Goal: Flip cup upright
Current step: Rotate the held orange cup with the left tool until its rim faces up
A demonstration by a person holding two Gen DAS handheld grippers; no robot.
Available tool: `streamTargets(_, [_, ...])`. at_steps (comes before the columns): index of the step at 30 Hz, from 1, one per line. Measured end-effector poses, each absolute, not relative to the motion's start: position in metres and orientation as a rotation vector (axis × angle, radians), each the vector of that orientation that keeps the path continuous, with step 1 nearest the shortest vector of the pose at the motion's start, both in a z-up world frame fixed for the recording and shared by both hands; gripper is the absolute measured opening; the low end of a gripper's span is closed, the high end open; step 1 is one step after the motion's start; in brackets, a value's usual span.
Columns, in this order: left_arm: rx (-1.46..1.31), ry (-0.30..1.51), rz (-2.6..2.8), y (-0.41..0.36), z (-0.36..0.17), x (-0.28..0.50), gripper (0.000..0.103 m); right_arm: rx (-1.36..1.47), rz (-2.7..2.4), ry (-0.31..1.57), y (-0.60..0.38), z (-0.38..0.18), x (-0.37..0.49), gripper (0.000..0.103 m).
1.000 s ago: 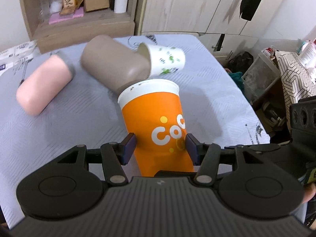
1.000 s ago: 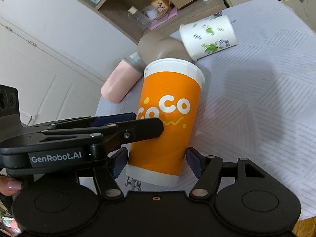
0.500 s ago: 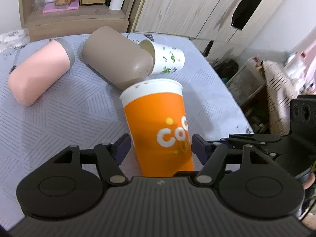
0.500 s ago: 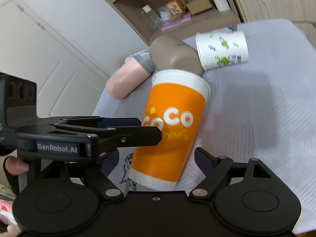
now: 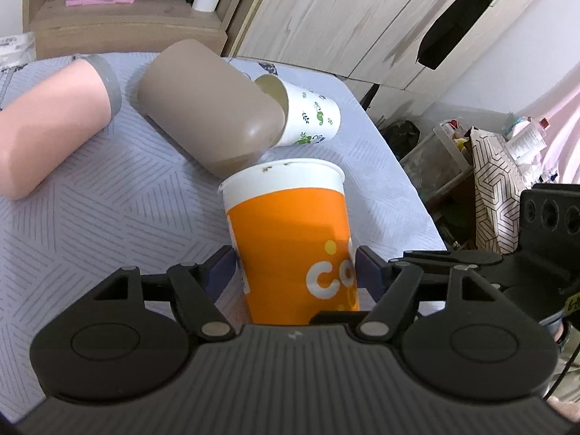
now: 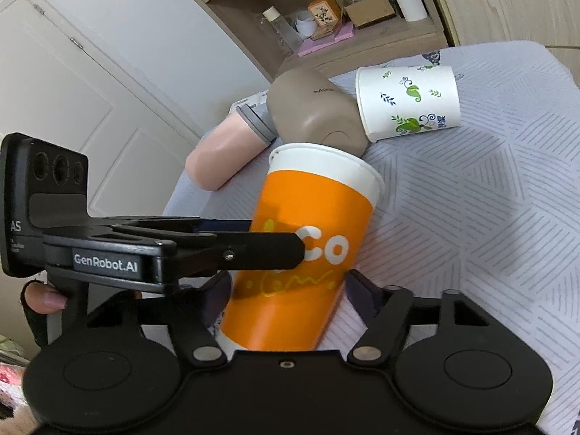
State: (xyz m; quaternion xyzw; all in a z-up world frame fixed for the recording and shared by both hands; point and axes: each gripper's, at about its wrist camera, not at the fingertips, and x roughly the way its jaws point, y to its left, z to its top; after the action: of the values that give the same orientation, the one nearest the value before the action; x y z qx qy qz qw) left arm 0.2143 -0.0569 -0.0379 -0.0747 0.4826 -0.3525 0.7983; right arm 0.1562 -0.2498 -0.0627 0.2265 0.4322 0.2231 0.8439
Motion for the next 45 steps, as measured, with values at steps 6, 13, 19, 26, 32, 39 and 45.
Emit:
streamTargets(6, [-0.158,0.995,-0.767,-0.054,-0.038,0.204,0.071,0.411,0.482,0.841,-0.245,-0.06,0.141,0.073])
streamTargets(13, [-0.087,0.828,-0.806,-0.041,-0.027,0.163,0.07,0.335,0.48,0.705,-0.23,-0.058,0.099,0.073])
streamTargets(19, [-0.066,0.745,-0.781,-0.025,-0.02,0.145,0.071,0.184,0.462,0.611,-0.201,-0.05,0.079,0.073])
streamTargets(26, [-0.142,0.694,-0.739,-0.002,-0.023,0.135,0.071,0.057,0.422,0.527,-0.171,-0.049,0.065,0.073])
streamTargets(32, [-0.13,0.628,-0.727,0.004,-0.022,0.128,0.071,-0.063,0.375,0.446,-0.147,-0.049,0.05,0.073])
streamTargets(39, [-0.101,0.545,-0.711,0.004,-0.018,0.125,0.072,-0.176,0.324,0.368,-0.133,-0.051,0.048,0.073])
streamTargets(45, [-0.053,0.452,-0.701,0.002,-0.007,0.139,0.072,-0.285,0.297,0.25,-0.129,-0.053,0.067,0.073])
